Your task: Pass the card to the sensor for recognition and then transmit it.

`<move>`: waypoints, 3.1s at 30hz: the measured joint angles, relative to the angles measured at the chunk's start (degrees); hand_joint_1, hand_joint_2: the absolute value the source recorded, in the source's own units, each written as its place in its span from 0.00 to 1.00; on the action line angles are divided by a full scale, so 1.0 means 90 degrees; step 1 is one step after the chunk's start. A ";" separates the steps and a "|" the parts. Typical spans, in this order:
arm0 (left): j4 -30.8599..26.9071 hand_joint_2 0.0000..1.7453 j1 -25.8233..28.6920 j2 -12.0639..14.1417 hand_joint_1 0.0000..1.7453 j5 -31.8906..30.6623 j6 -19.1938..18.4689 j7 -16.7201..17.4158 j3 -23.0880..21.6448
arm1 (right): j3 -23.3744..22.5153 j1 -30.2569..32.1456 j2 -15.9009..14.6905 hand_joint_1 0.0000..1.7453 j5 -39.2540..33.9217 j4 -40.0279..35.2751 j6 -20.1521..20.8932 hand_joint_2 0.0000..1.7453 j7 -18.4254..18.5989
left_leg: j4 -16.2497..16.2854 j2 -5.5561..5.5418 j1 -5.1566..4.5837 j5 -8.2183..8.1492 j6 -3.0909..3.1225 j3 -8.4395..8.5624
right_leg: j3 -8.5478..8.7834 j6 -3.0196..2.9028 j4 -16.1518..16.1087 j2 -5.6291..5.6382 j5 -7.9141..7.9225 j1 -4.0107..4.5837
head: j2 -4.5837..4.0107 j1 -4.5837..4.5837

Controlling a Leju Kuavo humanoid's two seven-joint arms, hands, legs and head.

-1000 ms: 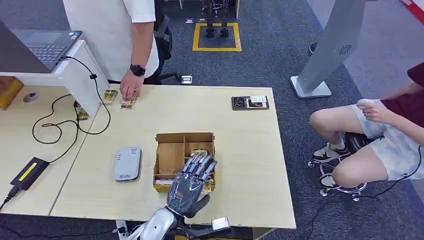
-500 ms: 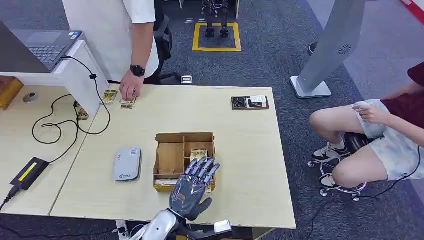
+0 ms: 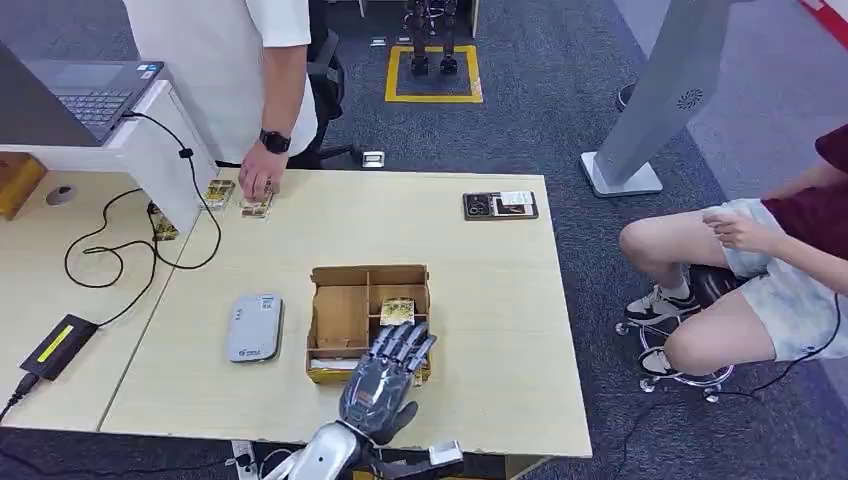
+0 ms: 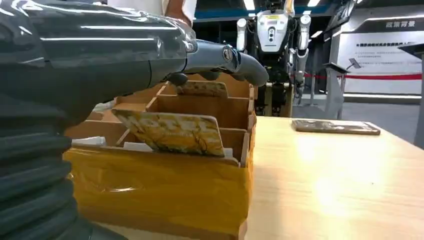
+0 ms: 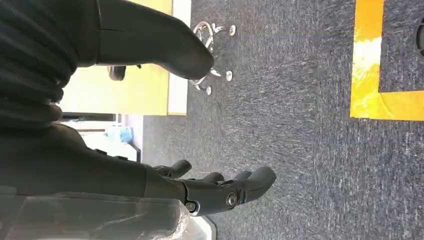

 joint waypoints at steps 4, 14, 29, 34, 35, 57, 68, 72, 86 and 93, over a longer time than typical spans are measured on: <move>0.0071 1.00 0.0000 -0.0015 0.50 0.0007 0.0068 0.0061 0.0039 | 0.0000 0.0003 0.0000 0.00 -0.0002 0.0000 0.0000 1.00 0.0000 | 0.0000 0.0000 0.0000 0.0000 0.0000 0.0000 | 0.0000 0.0000 0.0000 0.0000 0.0000 0.0000 | 0.0000 0.0002; -0.0027 1.00 0.0115 -0.0124 1.00 0.0678 0.0962 -0.0558 0.0442 | -0.0056 0.0007 0.0007 0.00 0.0000 -0.0010 0.0000 1.00 -0.0005 | 0.0000 -0.0001 0.0000 0.0000 0.0000 0.0000 | 0.0001 0.0000 0.0000 -0.0002 0.0000 0.0000 | 0.0000 0.0002; -0.0124 1.00 0.0222 -0.0211 1.00 0.1054 0.1343 -0.1003 0.0721 | -0.0066 0.0010 0.0029 0.00 0.0000 -0.0046 -0.0029 1.00 -0.0027 | 0.0000 -0.0001 0.0000 0.0000 0.0000 -0.0001 | 0.0001 0.0000 0.0000 -0.0001 0.0000 0.0000 | 0.0000 0.0000; -0.0124 1.00 0.0242 -0.0211 1.00 0.1153 0.1454 -0.1119 0.0721 | -0.0066 0.0011 0.0029 0.00 0.0000 -0.0046 -0.0051 1.00 -0.0027 | 0.0000 -0.0001 0.0000 0.0000 0.0000 -0.0001 | 0.0000 0.0000 0.0000 -0.0001 0.0000 0.0000 | 0.0000 0.0000; -0.0124 1.00 0.0243 -0.0211 1.00 0.1205 0.1499 -0.1119 0.0724 | -0.0066 0.0013 0.0029 0.00 0.0000 -0.0046 -0.0061 1.00 -0.0027 | 0.0000 -0.0001 0.0000 0.0000 0.0000 -0.0001 | 0.0000 0.0000 0.0000 -0.0001 0.0000 0.0000 | 0.0000 0.0000; -0.0757 1.00 -0.0770 -0.0379 1.00 0.2606 0.1549 -0.1785 0.1676 | 0.0204 -0.0012 0.0007 0.00 0.0000 0.0083 -0.0238 1.00 -0.0010 | 0.0000 -0.0001 0.0000 0.0005 0.0000 0.0001 | 0.0005 0.0002 0.0002 -0.0001 0.0008 0.0000 | 0.0000 0.0000; -0.0755 1.00 -0.1326 -0.0250 1.00 0.2710 0.1433 -0.1508 0.1676 | 0.0359 -0.0035 -0.0041 0.00 0.0000 0.0172 -0.0245 1.00 -0.0005 | 0.0000 -0.0001 0.0001 0.0004 0.0000 -0.0001 | -0.0002 0.0002 0.0002 -0.0001 0.0007 0.0000 | 0.0000 0.0000; -0.0587 1.00 -0.2058 -0.0175 1.00 0.2603 0.1168 -0.1129 0.1676 | 0.0479 -0.0082 -0.0090 0.00 0.0000 0.0238 -0.0236 1.00 0.0010 | 0.0000 -0.0001 0.0000 0.0013 -0.0001 -0.0001 | 0.0000 -0.0002 0.0002 -0.0001 0.0018 0.0000 | 0.0000 0.0000; 0.0382 1.00 -0.2955 -0.0107 0.00 0.2212 0.1110 -0.0723 0.1685 | 0.0634 -0.0152 -0.0134 0.00 -0.0002 0.0345 -0.0228 1.00 0.0107 | 0.0001 0.0000 0.0000 0.0015 0.0002 -0.0002 | -0.0004 -0.0006 0.0002 0.0002 0.0020 0.0000 | 0.0000 0.0000; 0.0471 1.00 -0.2961 -0.0114 0.00 0.2193 0.1117 -0.0738 0.1685 | 0.0658 -0.0155 -0.0136 0.00 -0.0005 0.0364 -0.0245 1.00 0.0105 | 0.0001 0.0000 0.0000 0.0015 0.0002 -0.0002 | -0.0004 -0.0006 0.0002 0.0002 0.0020 0.0000 | 0.0000 0.0000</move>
